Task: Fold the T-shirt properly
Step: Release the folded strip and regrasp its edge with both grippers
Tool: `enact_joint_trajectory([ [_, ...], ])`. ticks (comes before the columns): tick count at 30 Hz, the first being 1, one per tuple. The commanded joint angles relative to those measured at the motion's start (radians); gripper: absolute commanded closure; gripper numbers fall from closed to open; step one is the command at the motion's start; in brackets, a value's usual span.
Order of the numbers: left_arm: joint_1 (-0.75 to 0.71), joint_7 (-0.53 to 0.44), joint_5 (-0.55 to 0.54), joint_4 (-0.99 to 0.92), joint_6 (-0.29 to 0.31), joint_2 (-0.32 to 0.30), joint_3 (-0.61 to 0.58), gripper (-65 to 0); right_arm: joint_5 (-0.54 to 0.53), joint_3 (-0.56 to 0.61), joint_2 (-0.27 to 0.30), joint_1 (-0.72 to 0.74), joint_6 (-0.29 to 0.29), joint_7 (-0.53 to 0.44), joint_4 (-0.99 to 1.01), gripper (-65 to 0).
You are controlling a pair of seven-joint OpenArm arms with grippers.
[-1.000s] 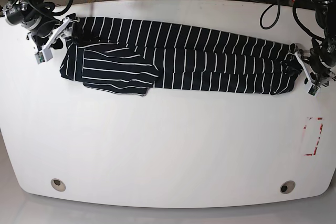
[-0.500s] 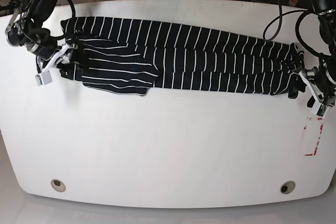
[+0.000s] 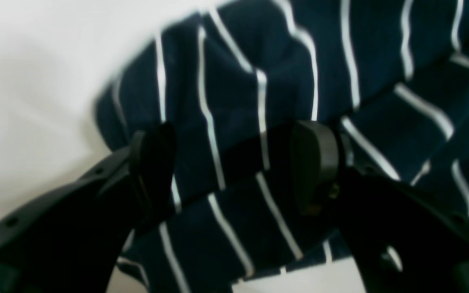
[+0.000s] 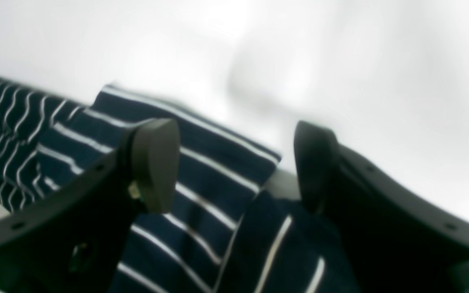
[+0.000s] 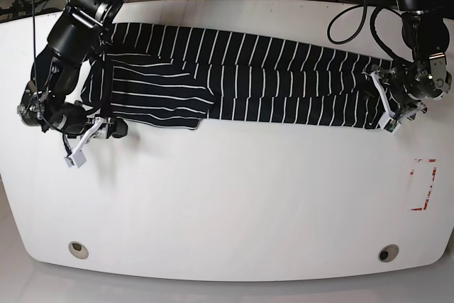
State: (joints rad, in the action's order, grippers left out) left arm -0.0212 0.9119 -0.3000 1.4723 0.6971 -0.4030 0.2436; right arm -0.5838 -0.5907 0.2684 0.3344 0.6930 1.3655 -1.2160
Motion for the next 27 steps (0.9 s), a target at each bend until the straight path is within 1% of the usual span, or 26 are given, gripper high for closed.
enact_joint_trajectory([
  [1,-0.001,-0.014,-0.006,0.015,0.001,-0.017,0.009,-40.7,-0.009,0.019,0.016,0.041,0.005,-0.008,0.037,-42.3],
  [5,-0.009,-0.014,-0.003,0.015,0.001,-0.018,0.012,-40.7,-0.009,0.042,0.012,0.052,0.005,-0.013,0.078,-42.2],
  [10,-0.009,-0.014,-0.003,0.015,0.001,-0.023,0.013,-40.7,-0.009,0.044,0.01,0.027,0.005,-0.065,0.08,-42.2],
  [13,-0.009,-0.014,-0.003,0.015,0.001,-0.023,0.013,-40.7,-0.009,0.05,0.009,0.024,0.005,-0.07,0.086,-42.2],
  [17,-0.009,-0.014,-0.003,0.015,0.001,-0.023,0.013,-40.7,-0.012,0.117,0.004,0.018,-0.017,-0.071,0.086,-42.2],
  [19,-0.009,-0.014,-0.003,0.014,0.001,-0.023,0.013,-40.7,-0.012,0.125,-0.018,0.004,-0.019,-0.071,0.08,-42.2],
  [22,-0.009,-0.014,-0.003,0.014,0.001,-0.023,0.01,-40.7,-0.011,0.125,-0.034,-0.005,-0.019,-0.073,0.078,-42.2],
  [25,-0.009,-0.014,-0.001,0.014,0.001,-0.023,0.009,-40.7,-0.011,0.127,-0.037,-0.008,-0.019,-0.093,0.078,-42.0],
  [26,-0.009,-0.014,-0.001,0.014,0.001,-0.023,0.009,-40.7,-0.011,0.128,-0.047,-0.016,-0.019,-0.103,0.081,-41.5],
  [27,-0.009,-0.014,-0.001,0.014,0.001,-0.023,0.007,-40.7,-0.011,0.128,-0.057,-0.024,-0.019,-0.116,0.08,-39.5],
])
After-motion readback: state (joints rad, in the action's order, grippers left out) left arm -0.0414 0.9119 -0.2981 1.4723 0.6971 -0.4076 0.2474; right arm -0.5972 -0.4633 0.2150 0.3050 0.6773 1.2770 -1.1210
